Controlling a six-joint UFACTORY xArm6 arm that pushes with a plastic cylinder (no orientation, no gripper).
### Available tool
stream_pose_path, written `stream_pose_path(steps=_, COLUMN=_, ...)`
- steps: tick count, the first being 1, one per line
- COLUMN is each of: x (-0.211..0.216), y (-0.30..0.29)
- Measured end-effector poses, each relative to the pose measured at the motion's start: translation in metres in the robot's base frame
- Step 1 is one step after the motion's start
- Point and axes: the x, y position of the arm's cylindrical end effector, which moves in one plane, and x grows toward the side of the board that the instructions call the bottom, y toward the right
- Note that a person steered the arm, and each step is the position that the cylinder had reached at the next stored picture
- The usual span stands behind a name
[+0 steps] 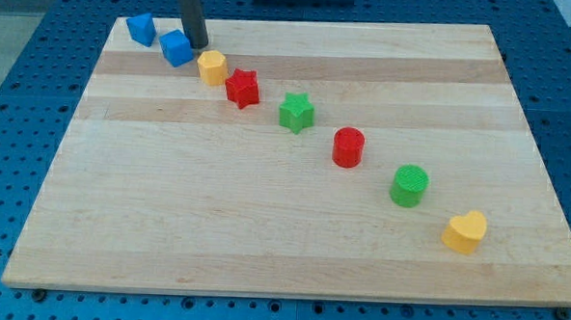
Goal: Move your arm closer to the yellow heart
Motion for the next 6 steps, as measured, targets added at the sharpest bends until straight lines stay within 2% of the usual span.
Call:
stream_pose_path(steps=2, x=0.0, y=0.0)
stream_pose_path(steps=5, x=-0.055, y=-0.021)
stream_pose_path(steps=6, x=-0.056, y=-0.036)
